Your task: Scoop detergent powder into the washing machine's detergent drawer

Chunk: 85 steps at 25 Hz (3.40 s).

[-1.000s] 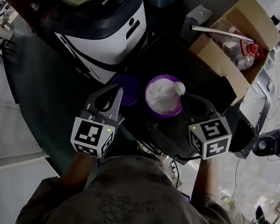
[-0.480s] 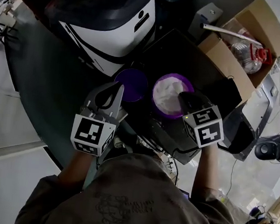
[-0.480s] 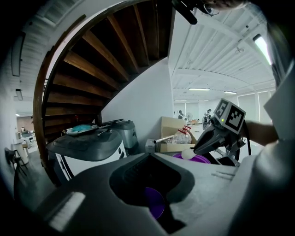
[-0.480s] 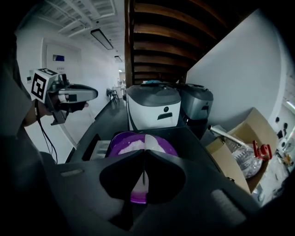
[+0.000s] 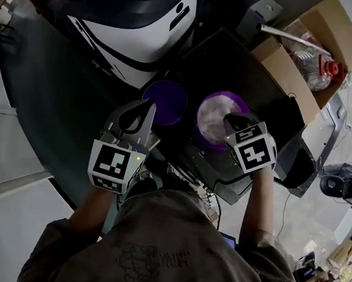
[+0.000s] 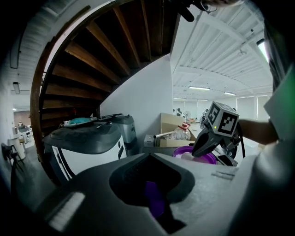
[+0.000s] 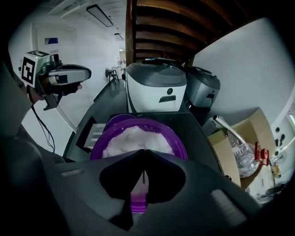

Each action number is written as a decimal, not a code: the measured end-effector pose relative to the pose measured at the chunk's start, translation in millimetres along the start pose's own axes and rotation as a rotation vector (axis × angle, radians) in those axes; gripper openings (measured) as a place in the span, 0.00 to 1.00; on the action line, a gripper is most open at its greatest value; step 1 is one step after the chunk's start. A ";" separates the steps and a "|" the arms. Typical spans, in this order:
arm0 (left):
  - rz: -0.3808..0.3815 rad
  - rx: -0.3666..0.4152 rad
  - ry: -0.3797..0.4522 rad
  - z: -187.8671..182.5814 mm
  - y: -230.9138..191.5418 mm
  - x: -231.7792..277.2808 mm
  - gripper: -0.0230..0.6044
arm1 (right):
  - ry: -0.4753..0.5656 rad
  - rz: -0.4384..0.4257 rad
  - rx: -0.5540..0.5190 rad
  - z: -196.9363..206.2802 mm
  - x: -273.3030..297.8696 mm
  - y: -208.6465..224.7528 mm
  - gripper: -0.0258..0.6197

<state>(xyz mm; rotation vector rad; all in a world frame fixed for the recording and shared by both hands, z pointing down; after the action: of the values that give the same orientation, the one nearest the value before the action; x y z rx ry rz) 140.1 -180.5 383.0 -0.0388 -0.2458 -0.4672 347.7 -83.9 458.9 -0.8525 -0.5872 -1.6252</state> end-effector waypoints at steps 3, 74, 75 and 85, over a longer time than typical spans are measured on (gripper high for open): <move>0.008 0.003 -0.008 6.6 -4.9 4.6 0.04 | -0.038 -0.003 -0.004 -2.0 7.8 0.0 0.09; 0.213 0.038 -0.021 0.8 38.5 -23.3 0.04 | 0.919 -0.839 1.465 26.8 -72.1 -19.5 0.09; 0.217 0.041 -0.022 0.7 40.2 -23.3 0.04 | 0.928 -0.847 1.466 25.4 -73.1 -22.9 0.09; 0.217 0.062 -0.016 -2.0 41.3 -28.7 0.04 | 0.937 -0.892 1.432 11.0 -75.8 -42.2 0.09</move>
<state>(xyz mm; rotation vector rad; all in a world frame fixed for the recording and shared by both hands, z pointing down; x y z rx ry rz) 134.3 -131.1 374.9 -0.0085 -0.2684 -0.2433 315.4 -20.0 408.7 1.3071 -1.2121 -1.5389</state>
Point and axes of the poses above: the fingertips, and each gripper's own axes: x forward along the fingers, y to its right, z out of its underside, the point moved 5 cm from there along -x, backward along the fingers, and after that the axes turned 8 degrees about y, right-handed, at the moved point
